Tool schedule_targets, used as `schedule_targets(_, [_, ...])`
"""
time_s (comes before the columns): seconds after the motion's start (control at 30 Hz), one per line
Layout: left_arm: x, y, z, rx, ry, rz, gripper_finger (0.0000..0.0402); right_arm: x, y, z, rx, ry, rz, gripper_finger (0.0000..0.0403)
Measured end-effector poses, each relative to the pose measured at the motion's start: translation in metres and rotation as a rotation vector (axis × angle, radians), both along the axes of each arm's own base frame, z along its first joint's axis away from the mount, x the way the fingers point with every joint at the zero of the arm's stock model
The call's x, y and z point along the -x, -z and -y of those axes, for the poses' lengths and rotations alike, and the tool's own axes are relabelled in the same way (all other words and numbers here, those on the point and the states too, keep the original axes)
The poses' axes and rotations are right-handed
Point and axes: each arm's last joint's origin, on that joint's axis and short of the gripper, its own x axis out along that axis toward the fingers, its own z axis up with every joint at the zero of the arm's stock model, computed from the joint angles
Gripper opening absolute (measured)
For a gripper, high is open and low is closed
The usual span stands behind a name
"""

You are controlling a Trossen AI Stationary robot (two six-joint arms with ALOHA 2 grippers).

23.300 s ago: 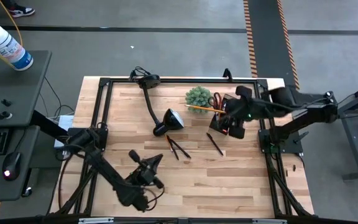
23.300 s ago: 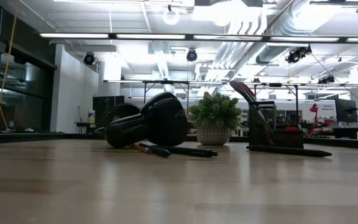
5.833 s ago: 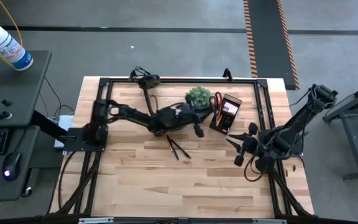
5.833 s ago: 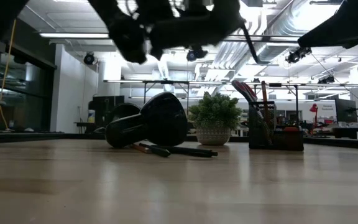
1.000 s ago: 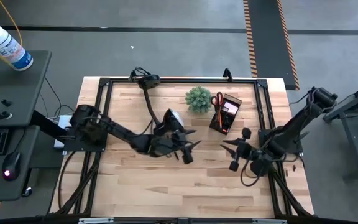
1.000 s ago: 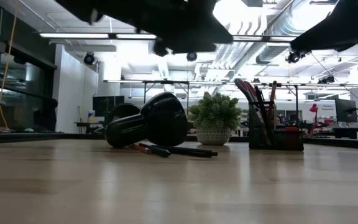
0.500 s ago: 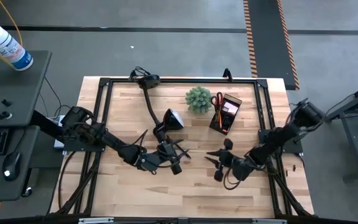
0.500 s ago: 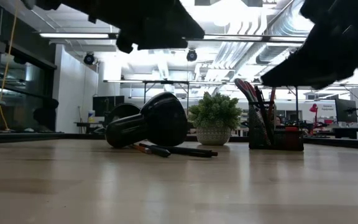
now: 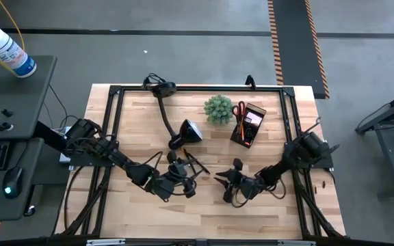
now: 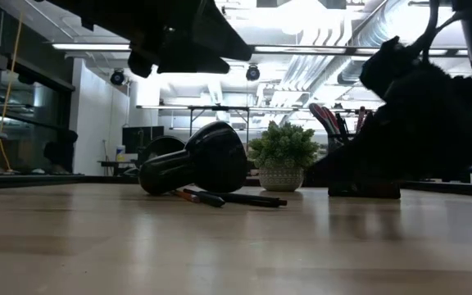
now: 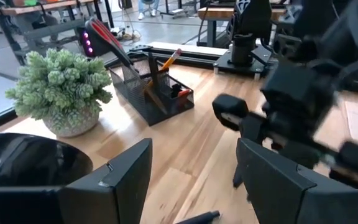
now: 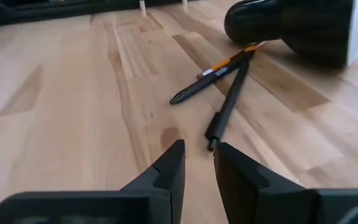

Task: Pick and place office supplies into organizer
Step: Put the right black pen into the desk organizer

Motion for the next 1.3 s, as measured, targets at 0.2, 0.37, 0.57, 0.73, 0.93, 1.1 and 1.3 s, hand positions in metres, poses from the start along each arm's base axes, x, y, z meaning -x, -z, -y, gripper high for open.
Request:
schedule_targets(0.2, [0.000,0.001,0.000,0.009,-0.002,0.002,0.0220,-0.022,0.016,-0.012,0.082,0.083,-0.009,0.0078])
schedule_targets(0.37, [0.002,0.002,0.003,0.024,0.003,-0.002,0.0220,-0.023,0.021,-0.011,0.074,0.183,0.003,0.0078])
schedule_targets(0.57, [0.004,0.005,0.003,0.059,-0.007,0.000,0.0220,-0.025,0.022,-0.013,-0.027,0.105,-0.016,0.0078])
schedule_targets(0.73, [0.004,0.006,0.003,0.076,-0.012,0.007,0.0220,-0.030,0.021,-0.013,-0.054,0.104,-0.017,0.0090])
schedule_targets(0.93, [0.004,0.006,0.005,0.084,-0.005,0.009,0.0220,-0.035,0.020,-0.011,-0.066,0.126,-0.023,0.0133])
schedule_targets(1.1, [0.005,0.006,0.006,0.083,-0.005,0.008,0.0220,-0.038,0.019,-0.013,-0.040,0.140,-0.041,0.0157])
schedule_targets(1.3, [0.005,0.007,0.005,0.079,-0.007,0.003,0.0221,-0.039,0.019,-0.019,-0.043,0.131,-0.073,0.0162])
